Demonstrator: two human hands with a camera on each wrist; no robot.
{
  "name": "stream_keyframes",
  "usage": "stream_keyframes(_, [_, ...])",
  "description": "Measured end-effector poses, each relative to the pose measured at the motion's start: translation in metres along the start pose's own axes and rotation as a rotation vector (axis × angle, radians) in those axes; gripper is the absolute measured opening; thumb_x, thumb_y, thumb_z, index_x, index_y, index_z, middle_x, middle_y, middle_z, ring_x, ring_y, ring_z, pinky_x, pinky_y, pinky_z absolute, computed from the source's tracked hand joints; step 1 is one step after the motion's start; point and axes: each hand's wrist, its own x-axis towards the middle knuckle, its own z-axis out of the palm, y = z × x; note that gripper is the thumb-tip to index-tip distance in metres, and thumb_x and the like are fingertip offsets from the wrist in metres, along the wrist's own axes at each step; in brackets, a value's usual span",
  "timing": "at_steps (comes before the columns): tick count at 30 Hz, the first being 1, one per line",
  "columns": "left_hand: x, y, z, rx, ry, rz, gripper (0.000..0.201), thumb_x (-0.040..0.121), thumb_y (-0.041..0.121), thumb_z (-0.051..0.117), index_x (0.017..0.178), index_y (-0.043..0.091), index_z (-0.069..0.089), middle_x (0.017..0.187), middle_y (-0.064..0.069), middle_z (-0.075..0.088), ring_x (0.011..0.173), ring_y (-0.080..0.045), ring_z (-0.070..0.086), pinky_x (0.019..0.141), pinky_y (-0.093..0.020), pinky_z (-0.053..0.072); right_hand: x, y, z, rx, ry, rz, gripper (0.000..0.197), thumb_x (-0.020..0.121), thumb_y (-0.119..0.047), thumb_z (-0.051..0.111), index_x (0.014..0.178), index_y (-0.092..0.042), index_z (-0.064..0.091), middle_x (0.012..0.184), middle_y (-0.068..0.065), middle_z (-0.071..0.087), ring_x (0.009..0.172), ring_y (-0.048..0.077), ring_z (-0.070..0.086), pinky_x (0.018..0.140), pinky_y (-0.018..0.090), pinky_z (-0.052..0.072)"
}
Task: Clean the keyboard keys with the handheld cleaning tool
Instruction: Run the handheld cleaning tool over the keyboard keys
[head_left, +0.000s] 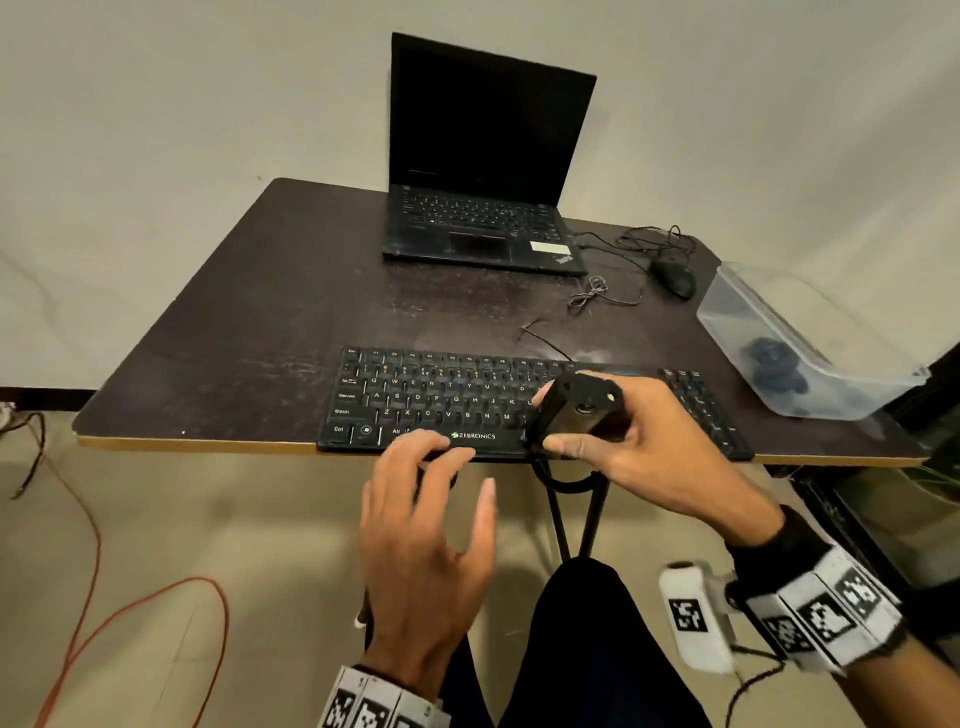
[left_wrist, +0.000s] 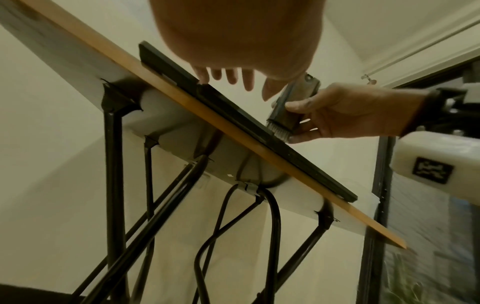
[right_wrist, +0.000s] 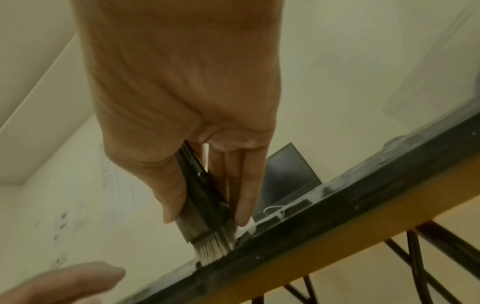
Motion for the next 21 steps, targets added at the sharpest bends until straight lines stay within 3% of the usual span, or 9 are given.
stream_keyframes(2, [-0.005,0.004,0.005,0.017,-0.120,0.048,0.039,0.091,0.028,0.069,0.127,0.012,0.071,0.138,-0.004,0.061,0.137,-0.026,0.054,0.115,-0.041,0.039,0.003,0.005,-0.004,-0.065,0.078,-0.006,0.023,0.086,-0.037,0.083,0.106,-0.028,0.077,0.099,-0.009,0.080,0.096,0.015,0.077,0.089,0.051,0.061])
stream_keyframes(4, [-0.008,0.004,0.008,0.049,-0.204,0.065,0.047,0.093,0.032,0.067,0.136,0.012,0.066,0.145,-0.003,0.058,0.142,-0.025,0.051,0.121,-0.048,0.035,0.002,0.005,-0.010,-0.100,0.100,-0.003,0.023,0.085,-0.039,0.082,0.105,-0.028,0.076,0.097,-0.010,0.080,0.094,0.015,0.076,0.087,0.050,0.060])
stream_keyframes(7, [-0.007,-0.002,0.009,0.045,-0.231,0.061,0.048,0.094,0.030,0.066,0.139,0.011,0.065,0.147,-0.001,0.058,0.143,-0.023,0.051,0.124,-0.049,0.031,-0.006,-0.006,-0.006,-0.047,-0.060,0.002,0.026,0.087,-0.032,0.086,0.111,-0.028,0.077,0.103,-0.011,0.080,0.098,0.013,0.076,0.091,0.049,0.061])
stream_keyframes(9, [-0.006,-0.004,0.009,0.034,-0.214,0.058,0.047,0.093,0.025,0.068,0.138,0.011,0.065,0.146,-0.001,0.059,0.143,-0.022,0.052,0.125,-0.048,0.031,-0.010,-0.006,0.002,-0.069,-0.088,-0.030,0.025,0.088,-0.035,0.084,0.111,-0.029,0.077,0.101,-0.010,0.080,0.096,0.017,0.076,0.087,0.049,0.060])
stream_keyframes(11, [-0.006,-0.004,0.009,0.035,-0.204,0.058,0.047,0.092,0.023,0.070,0.138,0.011,0.066,0.145,-0.001,0.060,0.143,-0.021,0.052,0.125,-0.047,0.030,-0.010,-0.002,0.004,-0.093,0.007,-0.030,0.027,0.086,-0.040,0.080,0.110,-0.029,0.076,0.098,-0.008,0.080,0.091,0.023,0.076,0.083,0.048,0.060])
stream_keyframes(14, [-0.006,-0.004,0.010,0.041,-0.198,0.065,0.049,0.090,0.021,0.070,0.138,0.011,0.066,0.145,-0.001,0.060,0.143,-0.022,0.052,0.125,-0.047,0.030,-0.016,-0.001,0.011,-0.146,0.144,-0.068,0.029,0.084,-0.038,0.079,0.111,-0.028,0.075,0.093,-0.012,0.080,0.086,0.018,0.077,0.080,0.041,0.060])
stream_keyframes(17, [-0.006,-0.004,0.010,0.046,-0.193,0.069,0.050,0.089,0.019,0.070,0.138,0.010,0.066,0.145,-0.002,0.060,0.143,-0.022,0.052,0.125,-0.049,0.032,-0.021,-0.001,0.018,-0.137,0.225,-0.054,0.034,0.084,-0.045,0.075,0.117,-0.033,0.074,0.086,-0.009,0.080,0.072,0.030,0.075,0.069,0.041,0.060])
stream_keyframes(19, [-0.006,-0.004,0.010,0.054,-0.191,0.070,0.050,0.089,0.019,0.070,0.138,0.010,0.065,0.145,-0.003,0.060,0.143,-0.023,0.052,0.124,-0.051,0.032,-0.019,0.005,0.014,-0.181,0.329,-0.024,0.038,0.083,-0.049,0.074,0.119,-0.034,0.074,0.081,-0.007,0.079,0.064,0.027,0.072,0.063,0.034,0.057])
stream_keyframes(21, [-0.007,-0.004,0.011,0.055,-0.190,0.070,0.050,0.089,0.019,0.069,0.138,0.010,0.065,0.145,-0.003,0.060,0.142,-0.023,0.052,0.124,-0.052,0.033,-0.023,0.004,0.015,-0.150,0.353,0.000,0.035,0.082,-0.042,0.078,0.116,-0.032,0.076,0.086,-0.012,0.080,0.064,0.020,0.071,0.061,0.030,0.054])
